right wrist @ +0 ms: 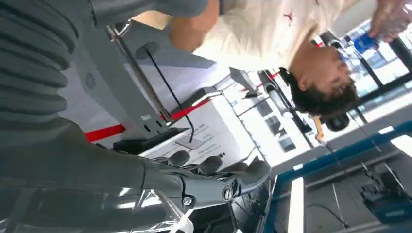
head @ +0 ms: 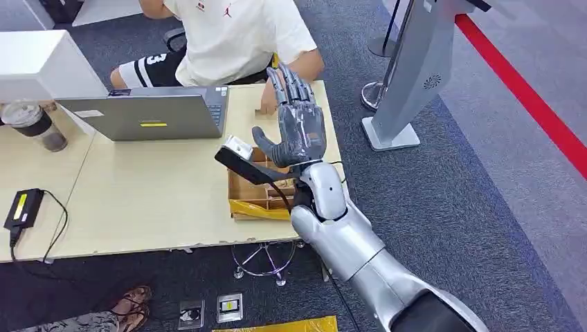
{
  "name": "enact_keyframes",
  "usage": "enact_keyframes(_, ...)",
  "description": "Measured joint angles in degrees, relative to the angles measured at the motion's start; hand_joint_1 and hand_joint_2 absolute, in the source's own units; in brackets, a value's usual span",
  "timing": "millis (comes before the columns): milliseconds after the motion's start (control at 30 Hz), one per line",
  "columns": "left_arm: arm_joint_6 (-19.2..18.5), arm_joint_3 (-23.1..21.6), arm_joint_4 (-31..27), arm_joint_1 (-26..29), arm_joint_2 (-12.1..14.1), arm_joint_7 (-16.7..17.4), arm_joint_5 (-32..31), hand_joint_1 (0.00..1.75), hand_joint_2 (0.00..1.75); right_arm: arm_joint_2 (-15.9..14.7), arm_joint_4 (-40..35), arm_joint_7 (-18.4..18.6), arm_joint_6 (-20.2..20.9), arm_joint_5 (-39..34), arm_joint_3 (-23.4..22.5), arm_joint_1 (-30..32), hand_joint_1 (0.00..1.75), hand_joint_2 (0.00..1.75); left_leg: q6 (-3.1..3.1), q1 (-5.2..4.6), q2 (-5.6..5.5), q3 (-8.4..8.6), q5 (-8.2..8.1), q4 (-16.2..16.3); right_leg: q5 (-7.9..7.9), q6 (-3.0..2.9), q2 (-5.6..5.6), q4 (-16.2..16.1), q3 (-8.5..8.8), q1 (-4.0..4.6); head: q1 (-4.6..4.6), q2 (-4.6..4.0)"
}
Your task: Pass the card to the sensor for recognition and then transmit it.
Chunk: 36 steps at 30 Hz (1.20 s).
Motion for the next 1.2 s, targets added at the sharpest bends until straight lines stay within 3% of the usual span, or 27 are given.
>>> enact_keyframes(67,-0.23,0.0,0.0,0.06,0.13,0.22,0.46,0.0,1.75,-0.61,-4.18,0.35,-0.11,1.49,0.07,1.49,0.56,1.75,-0.02,0.0,0.01,0.0,-0.01,0.0,0.0,0.0,0.01,0.0,0.0,0.0,0.0,0.0)
enact_keyframes(200,-1.12,0.02,0.0,0.05,0.46,0.22,0.64,0.0,1.75,-1.82,-12.65,1.42,-0.42,2.95,0.68,4.19,0.59,1.75,-0.02,0.0,0.01,0.0,-0.02,-0.01,0.0,0.0,0.01,0.0,0.0,0.0,0.02,0.0)
enact_keyframes(233,-1.22,0.04,0.0,0.05,0.48,0.22,0.66,0.0,1.75,-2.03,-13.9,1.51,-0.59,3.06,0.74,4.64,0.87,1.75,-0.02,0.0,0.02,0.0,-0.02,-0.01,0.0,0.0,0.01,0.0,0.0,0.0,0.0,0.0)
enact_keyframes(433,-1.0,0.17,0.0,0.05,0.46,0.29,1.03,0.0,1.75,-3.04,-19.79,1.9,-0.4,2.38,1.53,6.72,0.91,1.75,-0.02,0.0,0.02,0.02,-0.01,-0.01,0.0,0.0,0.01,0.0,0.02,0.0,0.0,0.0)
enact_keyframes(467,-0.9,0.22,0.0,0.05,0.46,0.55,1.09,0.0,1.75,-3.19,-20.71,1.9,-0.26,2.19,1.62,6.89,1.12,1.75,-0.02,0.0,0.02,0.02,-0.01,-0.01,0.0,-0.01,0.02,0.0,0.02,0.0,0.02,0.0)
enact_keyframes(533,-0.7,0.24,0.0,0.04,0.46,0.96,1.25,0.0,1.75,-3.5,-21.96,1.88,-0.07,1.88,2.12,7.02,1.19,1.75,-0.02,0.0,0.02,0.01,-0.01,-0.01,0.0,-0.01,0.02,0.0,0.02,0.0,0.0,0.0)
enact_keyframes(833,-0.42,0.28,0.0,0.03,0.46,2.21,1.6,0.0,1.75,-4.18,-24.49,1.38,0.33,1.75,3.13,7.79,1.1,1.75,-0.02,0.0,0.01,0.0,-0.01,-0.01,0.0,-0.01,0.01,0.0,0.02,0.0,0.0,0.0)
enact_keyframes(1000,-0.46,0.28,0.0,0.03,0.46,3.11,1.62,0.0,1.75,-4.26,-25.17,1.4,0.63,1.73,3.85,8.01,1.13,1.75,-0.02,0.0,0.02,0.01,-0.01,-0.02,0.0,-0.01,0.02,0.0,0.02,0.0,0.0,0.0)
enact_keyframes(1033,-0.46,0.28,0.0,0.02,0.46,3.26,1.62,0.0,1.75,-4.24,-25.26,1.4,0.7,1.73,4.04,8.03,1.12,1.75,-0.02,0.0,0.02,0.01,-0.01,-0.01,0.0,-0.01,0.01,0.0,0.02,0.0,0.0,0.0)
enact_keyframes(1067,-0.44,0.28,0.0,0.02,0.46,3.41,1.6,0.0,1.75,-4.24,-25.26,1.4,0.79,1.71,4.13,8.02,0.86,1.75,-0.02,0.0,0.01,0.01,-0.01,-0.01,0.0,-0.01,0.0,0.0,0.03,0.0,0.0,0.0)
enact_keyframes(1100,-0.44,0.28,0.0,0.03,0.44,3.7,1.58,0.0,1.75,-4.24,-25.28,1.4,0.85,1.62,4.2,8.03,0.56,1.75,-0.02,0.0,0.01,0.0,-0.01,-0.01,0.0,-0.01,0.0,0.0,0.03,0.0,0.02,0.0)
enact_keyframes(1133,-0.44,0.28,0.0,0.03,0.44,3.83,1.57,0.0,1.75,-4.24,-25.3,1.4,0.96,1.58,4.26,8.02,0.02,1.75,-0.02,0.0,0.01,0.01,-0.01,-0.01,0.0,-0.01,0.0,0.0,0.03,0.0,0.02,0.0)
enact_keyframes(1200,-0.39,0.28,0.0,0.02,0.44,4.07,1.44,0.0,1.75,-4.24,-25.5,1.4,1.07,1.53,4.39,8.01,0.0,1.75,-0.02,0.0,0.01,0.0,-0.01,-0.01,0.0,-0.01,0.01,0.0,0.03,0.0,0.0,0.0)
